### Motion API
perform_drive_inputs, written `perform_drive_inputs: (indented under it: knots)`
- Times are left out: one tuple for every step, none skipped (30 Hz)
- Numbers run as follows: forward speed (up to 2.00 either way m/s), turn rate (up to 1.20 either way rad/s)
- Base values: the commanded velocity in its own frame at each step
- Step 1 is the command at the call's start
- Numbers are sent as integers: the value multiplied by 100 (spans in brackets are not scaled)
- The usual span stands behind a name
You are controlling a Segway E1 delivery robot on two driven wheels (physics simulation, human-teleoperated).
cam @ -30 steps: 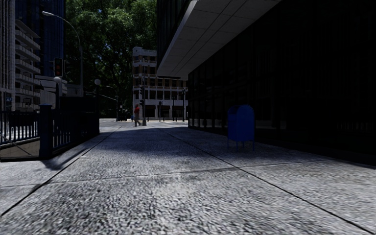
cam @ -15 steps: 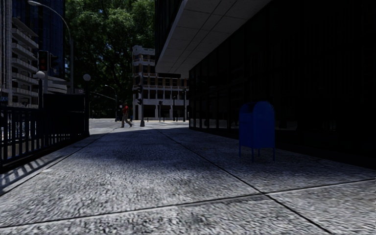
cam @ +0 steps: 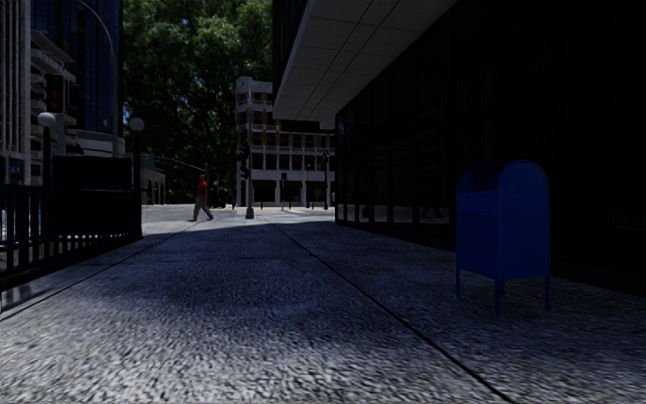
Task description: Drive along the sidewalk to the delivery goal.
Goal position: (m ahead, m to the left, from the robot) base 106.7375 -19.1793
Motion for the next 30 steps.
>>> perform_drive_inputs:
  knots:
    - [200, 24]
    - [200, 25]
    - [200, 25]
    - [200, 25]
    - [200, 25]
    - [200, 25]
    - [200, 25]
    - [200, 25]
    - [200, 25]
    - [200, 25]
    - [200, 15]
    - [200, 0]
    - [200, 0]
    - [200, 0]
    - [200, 0]
    - [200, 0]
    - [200, 0]
    - [200, 0]
    - [200, 0]
    - [200, 0]
    - [200, 0]
    - [200, 0]
    - [200, 0]
    - [200, 0]
    - [200, 0]
    - [200, 0]
    - [200, 0]
    - [200, 0]
    - [200, 0]
    - [200, 0]
